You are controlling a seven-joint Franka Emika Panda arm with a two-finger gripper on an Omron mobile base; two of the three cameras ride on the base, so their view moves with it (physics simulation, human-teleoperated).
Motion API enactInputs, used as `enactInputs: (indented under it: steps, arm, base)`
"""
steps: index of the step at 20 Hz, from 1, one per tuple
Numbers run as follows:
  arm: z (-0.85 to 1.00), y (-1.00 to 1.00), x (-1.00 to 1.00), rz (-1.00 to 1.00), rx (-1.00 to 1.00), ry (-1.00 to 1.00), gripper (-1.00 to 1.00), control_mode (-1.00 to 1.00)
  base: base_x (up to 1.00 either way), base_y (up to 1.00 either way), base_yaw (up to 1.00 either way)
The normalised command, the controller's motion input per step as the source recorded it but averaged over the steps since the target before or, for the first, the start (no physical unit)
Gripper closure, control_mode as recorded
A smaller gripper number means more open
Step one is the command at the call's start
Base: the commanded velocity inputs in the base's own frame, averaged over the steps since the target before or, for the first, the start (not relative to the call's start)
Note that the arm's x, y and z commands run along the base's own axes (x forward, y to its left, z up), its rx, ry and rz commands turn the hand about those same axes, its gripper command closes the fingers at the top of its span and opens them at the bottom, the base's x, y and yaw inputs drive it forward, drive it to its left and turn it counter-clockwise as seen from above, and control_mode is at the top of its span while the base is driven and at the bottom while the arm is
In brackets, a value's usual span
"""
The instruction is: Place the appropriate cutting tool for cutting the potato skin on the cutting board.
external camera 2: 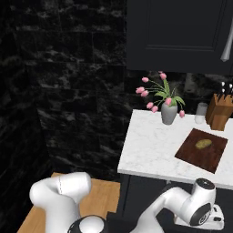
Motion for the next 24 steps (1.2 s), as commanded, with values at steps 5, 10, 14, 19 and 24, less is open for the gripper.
enactInputs:
  steps: [5, 10, 14, 19, 24]
  arm:
    - [0.0, 0.13, -0.43, 0.03, 0.0, 0.0, -1.0, -1.0]
    - [0.02, 0.13, -0.34, 0.01, 0.0, 0.0, -1.0, -1.0]
    - [0.47, 0.0, 0.27, -0.01, 0.01, -0.01, -1.0, -1.0]
    - [0.59, -0.18, 0.8, -0.03, 0.03, 0.0, -1.0, -1.0]
    - [0.05, -0.23, 0.64, -0.08, 0.03, -0.1, -1.0, -1.0]
  base:
    - [0.0, 0.0, 0.0]
    - [0.0, 0.0, 0.0]
    - [0.0, 0.0, 0.0]
    - [0.0, 0.0, 0.0]
    - [0.0, 0.0, 0.0]
